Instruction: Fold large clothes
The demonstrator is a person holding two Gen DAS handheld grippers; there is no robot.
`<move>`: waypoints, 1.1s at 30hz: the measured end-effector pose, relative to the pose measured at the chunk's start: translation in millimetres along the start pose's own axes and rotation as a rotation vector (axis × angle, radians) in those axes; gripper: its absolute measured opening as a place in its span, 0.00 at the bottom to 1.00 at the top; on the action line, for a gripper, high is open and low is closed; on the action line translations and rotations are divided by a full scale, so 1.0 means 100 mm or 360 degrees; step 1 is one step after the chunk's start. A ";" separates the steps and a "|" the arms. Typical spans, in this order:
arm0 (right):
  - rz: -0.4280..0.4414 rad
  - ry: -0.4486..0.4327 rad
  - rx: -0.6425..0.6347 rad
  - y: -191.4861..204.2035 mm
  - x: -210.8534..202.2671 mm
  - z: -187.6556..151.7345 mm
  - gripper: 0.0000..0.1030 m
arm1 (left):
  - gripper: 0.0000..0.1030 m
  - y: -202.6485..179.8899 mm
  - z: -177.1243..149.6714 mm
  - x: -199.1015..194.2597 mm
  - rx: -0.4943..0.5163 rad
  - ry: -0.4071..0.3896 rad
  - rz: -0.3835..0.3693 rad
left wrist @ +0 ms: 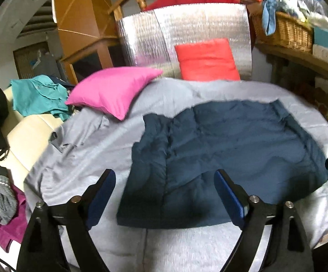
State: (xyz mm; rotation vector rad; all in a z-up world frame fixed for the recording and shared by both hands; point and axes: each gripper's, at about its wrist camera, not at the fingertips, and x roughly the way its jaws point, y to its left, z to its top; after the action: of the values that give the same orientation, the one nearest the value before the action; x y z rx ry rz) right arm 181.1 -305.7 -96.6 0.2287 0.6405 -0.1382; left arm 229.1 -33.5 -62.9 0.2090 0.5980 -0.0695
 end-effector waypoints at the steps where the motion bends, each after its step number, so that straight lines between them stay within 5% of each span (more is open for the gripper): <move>1: -0.0003 -0.0020 -0.0011 0.01 -0.10 0.00 0.74 | 0.87 0.03 0.03 -0.09 -0.0018 -0.0015 -0.0010; 18: -0.0069 -0.0400 -0.0087 0.35 -1.78 0.02 0.96 | 0.93 0.27 0.27 -1.54 -0.0161 -0.0277 0.0143; 33: -0.0051 -0.0337 -0.0020 0.60 -2.13 -0.11 0.97 | 0.94 0.43 0.27 -2.20 -0.0241 -0.0389 0.0174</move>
State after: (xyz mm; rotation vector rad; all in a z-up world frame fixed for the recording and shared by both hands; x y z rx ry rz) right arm 17.8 -233.0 33.5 0.1885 0.4348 -0.1862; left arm 68.3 3.6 90.6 0.0838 0.3454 0.0559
